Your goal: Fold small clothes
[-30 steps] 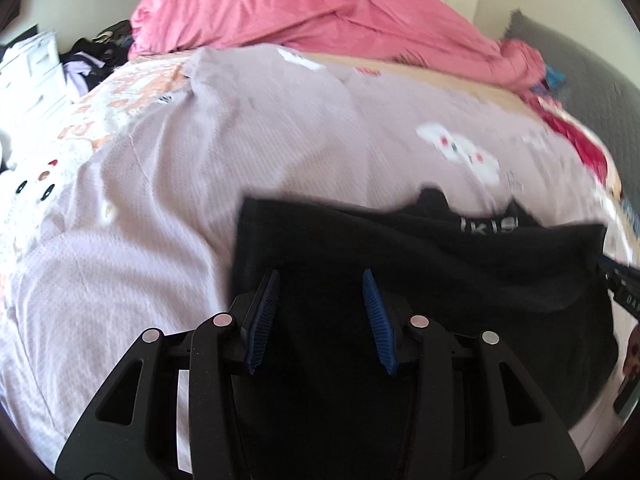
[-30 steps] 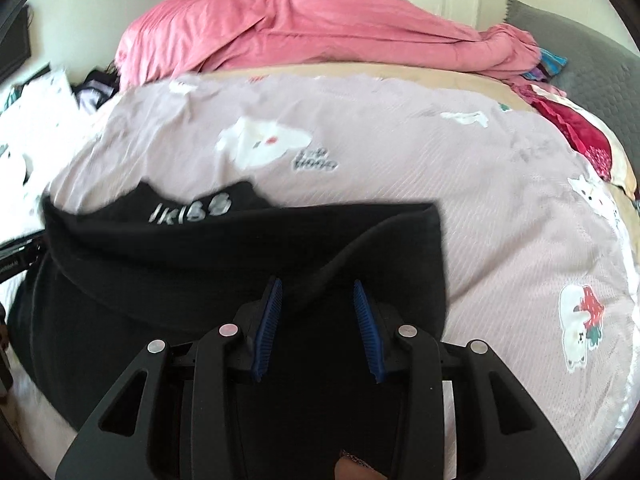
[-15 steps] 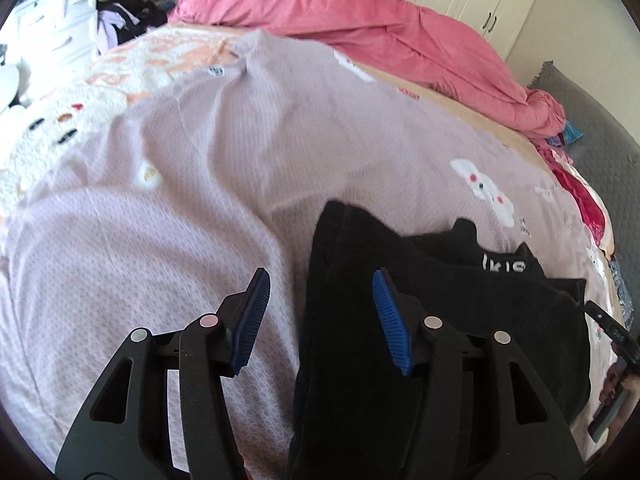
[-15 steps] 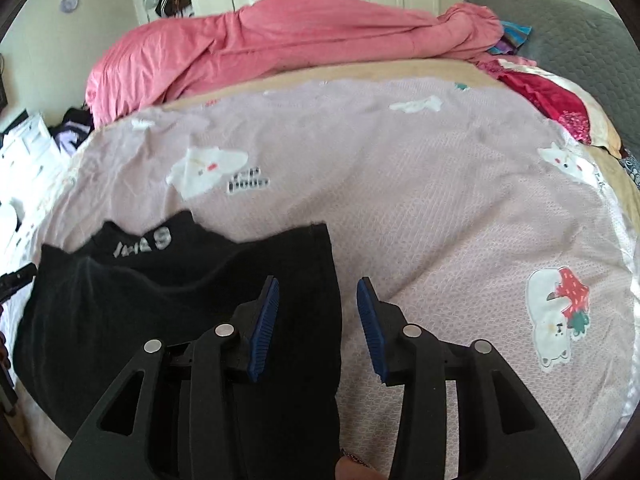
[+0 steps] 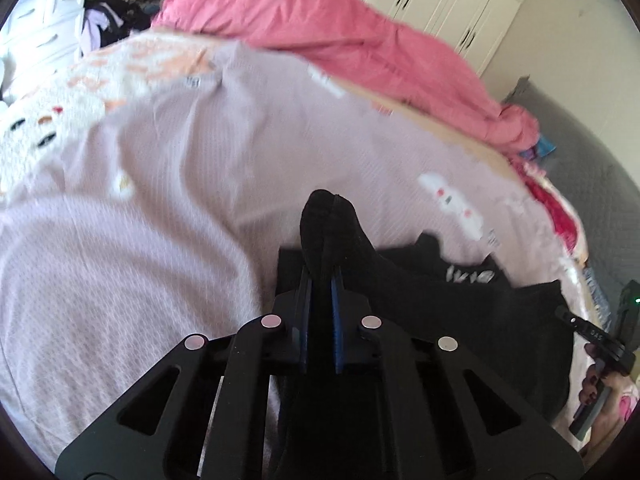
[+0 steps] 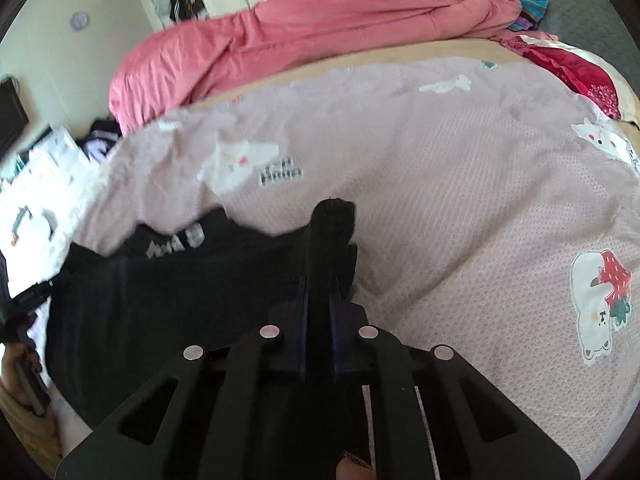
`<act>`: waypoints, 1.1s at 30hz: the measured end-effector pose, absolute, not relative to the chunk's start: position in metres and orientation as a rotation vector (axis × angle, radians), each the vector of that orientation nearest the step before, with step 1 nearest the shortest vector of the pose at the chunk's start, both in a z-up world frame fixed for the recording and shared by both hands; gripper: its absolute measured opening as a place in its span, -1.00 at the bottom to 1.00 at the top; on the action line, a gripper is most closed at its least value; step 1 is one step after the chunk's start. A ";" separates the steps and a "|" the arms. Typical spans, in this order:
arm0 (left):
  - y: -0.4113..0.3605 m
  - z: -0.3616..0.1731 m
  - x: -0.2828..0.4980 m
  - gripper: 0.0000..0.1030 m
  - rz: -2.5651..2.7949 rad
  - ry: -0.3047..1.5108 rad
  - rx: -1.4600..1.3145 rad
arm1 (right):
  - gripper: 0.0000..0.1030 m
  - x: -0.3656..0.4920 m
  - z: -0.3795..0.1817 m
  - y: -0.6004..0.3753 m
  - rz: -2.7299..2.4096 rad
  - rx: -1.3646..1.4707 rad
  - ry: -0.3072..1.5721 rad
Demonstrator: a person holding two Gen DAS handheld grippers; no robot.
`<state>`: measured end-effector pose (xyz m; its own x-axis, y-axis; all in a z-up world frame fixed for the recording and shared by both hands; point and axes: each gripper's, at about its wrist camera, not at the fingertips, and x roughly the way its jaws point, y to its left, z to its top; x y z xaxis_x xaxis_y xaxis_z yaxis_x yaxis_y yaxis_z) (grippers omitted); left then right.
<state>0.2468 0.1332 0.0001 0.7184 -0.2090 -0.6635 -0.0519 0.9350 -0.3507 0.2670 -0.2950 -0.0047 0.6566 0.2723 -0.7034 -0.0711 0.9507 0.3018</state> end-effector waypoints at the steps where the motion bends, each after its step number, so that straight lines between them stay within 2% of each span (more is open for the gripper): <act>1: 0.135 0.003 0.247 -0.95 -0.088 0.758 -0.365 | -0.85 0.267 -0.003 -0.298 0.186 0.275 0.821; 4: 0.136 0.003 0.252 -0.95 -0.074 0.757 -0.361 | -0.85 0.271 -0.011 -0.300 0.150 0.269 0.833; 10: 0.130 -0.029 0.263 -0.89 -0.013 0.836 -0.307 | -0.83 0.278 -0.031 -0.297 0.091 0.228 0.891; 12: 0.130 -0.035 0.260 -0.72 0.008 0.845 -0.292 | -0.75 0.278 -0.034 -0.294 0.062 0.198 0.900; 16: 0.127 -0.030 0.255 -0.59 0.037 0.856 -0.257 | -0.55 0.275 -0.035 -0.292 0.026 0.162 0.897; 18: 0.122 -0.023 0.250 -0.35 0.049 0.860 -0.226 | -0.47 0.270 -0.030 -0.292 0.008 0.166 0.884; 23: 0.108 -0.008 0.236 -0.02 0.042 0.852 -0.177 | -0.22 0.251 -0.012 -0.289 0.015 0.174 0.822; 27: 0.094 0.003 0.225 0.15 0.003 0.841 -0.156 | -0.19 0.234 0.002 -0.277 0.066 0.160 0.789; 30: 0.084 0.007 0.218 0.21 -0.029 0.846 -0.146 | -0.01 0.223 0.010 -0.263 0.118 0.128 0.777; 33: 0.077 0.008 0.214 0.27 -0.044 0.861 -0.131 | 0.00 0.215 0.015 -0.246 0.168 0.088 0.785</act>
